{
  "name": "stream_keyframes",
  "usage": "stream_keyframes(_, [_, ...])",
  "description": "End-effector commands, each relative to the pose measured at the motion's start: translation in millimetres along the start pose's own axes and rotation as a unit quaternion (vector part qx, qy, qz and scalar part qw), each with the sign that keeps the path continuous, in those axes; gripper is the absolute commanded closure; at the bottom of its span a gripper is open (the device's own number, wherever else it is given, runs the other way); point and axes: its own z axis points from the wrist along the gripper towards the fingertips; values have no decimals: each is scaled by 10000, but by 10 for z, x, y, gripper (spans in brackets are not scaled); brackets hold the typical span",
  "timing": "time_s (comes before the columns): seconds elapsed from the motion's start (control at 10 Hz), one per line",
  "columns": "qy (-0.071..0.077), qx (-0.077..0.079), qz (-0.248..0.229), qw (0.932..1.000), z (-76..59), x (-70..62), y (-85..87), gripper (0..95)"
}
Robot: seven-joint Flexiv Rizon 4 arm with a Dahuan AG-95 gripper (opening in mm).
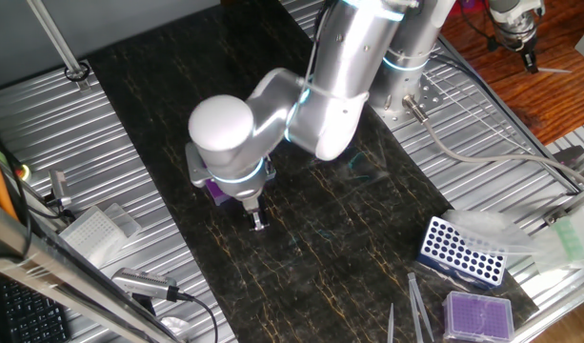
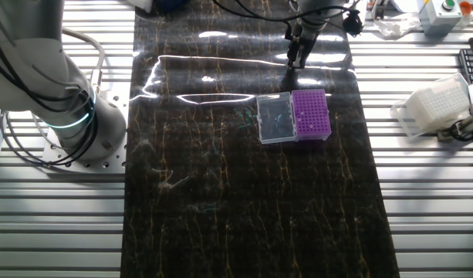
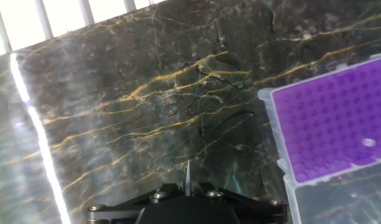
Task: Insert a small pipette tip into the holder for small pipette tips
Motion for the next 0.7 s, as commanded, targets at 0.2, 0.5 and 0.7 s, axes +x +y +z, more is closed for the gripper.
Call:
stream_keyframes(0.2, [61,-32,-272,9996,-167,9,-38,950])
stream_keyframes(0.5, [78,-24,-880,9961,-256,11,-142,950])
stream_keyframes(0.7, [93,-15,-1216,9925,-301,15,-228,950])
